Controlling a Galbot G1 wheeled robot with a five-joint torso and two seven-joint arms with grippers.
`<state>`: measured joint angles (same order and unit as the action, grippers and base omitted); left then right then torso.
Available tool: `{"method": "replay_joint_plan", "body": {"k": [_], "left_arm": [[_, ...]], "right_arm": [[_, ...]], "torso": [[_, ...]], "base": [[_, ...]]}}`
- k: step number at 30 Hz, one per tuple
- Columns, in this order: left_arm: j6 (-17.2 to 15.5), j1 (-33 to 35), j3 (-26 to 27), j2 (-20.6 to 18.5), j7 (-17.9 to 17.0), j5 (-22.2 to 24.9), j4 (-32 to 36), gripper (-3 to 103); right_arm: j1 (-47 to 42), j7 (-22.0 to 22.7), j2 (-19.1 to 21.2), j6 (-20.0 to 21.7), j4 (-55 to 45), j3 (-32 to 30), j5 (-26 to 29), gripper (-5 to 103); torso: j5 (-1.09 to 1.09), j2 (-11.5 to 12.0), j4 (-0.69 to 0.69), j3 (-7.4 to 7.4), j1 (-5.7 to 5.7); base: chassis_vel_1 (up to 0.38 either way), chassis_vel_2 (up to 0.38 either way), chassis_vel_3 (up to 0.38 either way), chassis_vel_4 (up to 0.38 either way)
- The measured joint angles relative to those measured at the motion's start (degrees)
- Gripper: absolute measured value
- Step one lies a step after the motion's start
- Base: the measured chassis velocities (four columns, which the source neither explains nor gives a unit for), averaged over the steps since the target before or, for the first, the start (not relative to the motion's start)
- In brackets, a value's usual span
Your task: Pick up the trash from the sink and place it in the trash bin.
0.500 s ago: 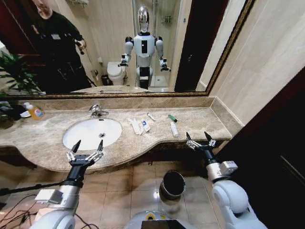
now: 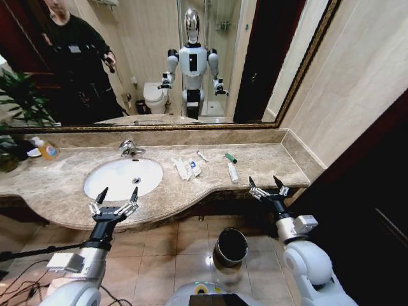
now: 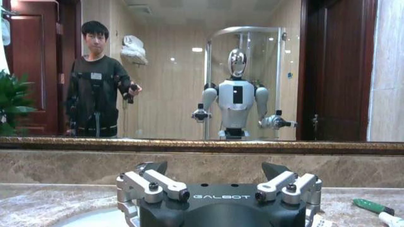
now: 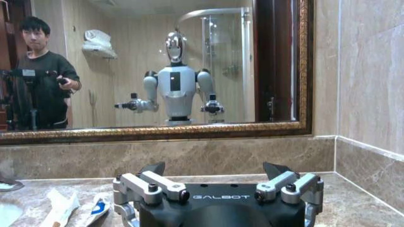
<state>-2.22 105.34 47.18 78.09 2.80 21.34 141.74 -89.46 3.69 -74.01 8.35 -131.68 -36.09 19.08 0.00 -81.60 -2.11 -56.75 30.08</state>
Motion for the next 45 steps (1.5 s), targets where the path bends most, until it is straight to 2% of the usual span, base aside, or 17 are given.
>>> {"method": "replay_joint_plan", "body": {"k": [11, 21, 23, 30, 37, 42, 45], "left_arm": [[0.0, 0.0, 0.0, 0.0, 0.0, 0.0, 0.0, 100], [0.0, 0.0, 0.0, 0.0, 0.0, 0.0, 0.0, 100], [0.0, 0.0, 0.0, 0.0, 0.0, 0.0, 0.0, 100], [0.0, 0.0, 0.0, 0.0, 0.0, 0.0, 0.0, 100], [0.0, 0.0, 0.0, 0.0, 0.0, 0.0, 0.0, 100], [0.0, 0.0, 0.0, 0.0, 0.0, 0.0, 0.0, 100], [0.0, 0.0, 0.0, 0.0, 0.0, 0.0, 0.0, 100]], "right_arm": [[0.56, -0.32, 0.39, 0.24, 1.25, -0.32, 0.03, 100], [8.16, -5.97, 6.38, 5.0, 18.37, -5.61, 1.62, 100], [9.37, -8.27, 7.44, 6.13, 18.91, -6.02, 3.25, 100], [9.79, -8.53, 7.86, 7.64, 17.27, -5.29, 4.23, 100], [11.96, -7.23, 8.2, 8.92, 15.29, -1.28, 6.01, 100], [19.59, -4.18, 8.43, 11.21, 17.77, 4.82, 6.67, 100], [25.97, -0.88, 8.48, 13.5, 20.68, 9.87, 6.7, 100]], "torso": [[0.0, 0.0, 0.01, 0.0, 0.0], [0.03, 0.0, 0.0, 0.0, 0.0], [0.0, 0.0, -0.01, 0.0, 0.0], [-0.01, 0.0, 0.0, 0.0, 0.0], [0.0, 0.0, 0.01, 0.0, 0.0], [0.01, 0.0, 0.0, 0.0, 0.0], [0.0, 0.0, -0.01, -0.01, 0.0]], "base": [[0.0, 0.0, 0.0, 0.0], [0.0, 0.0, 0.0, 0.0], [0.0, 0.0, 0.0, 0.0], [0.0, 0.0, 0.0, 0.0], [0.0, 0.0, 0.0, 0.0], [0.0, 0.0, 0.0, 0.0], [0.0, 0.0, 0.0, 0.0]]}}
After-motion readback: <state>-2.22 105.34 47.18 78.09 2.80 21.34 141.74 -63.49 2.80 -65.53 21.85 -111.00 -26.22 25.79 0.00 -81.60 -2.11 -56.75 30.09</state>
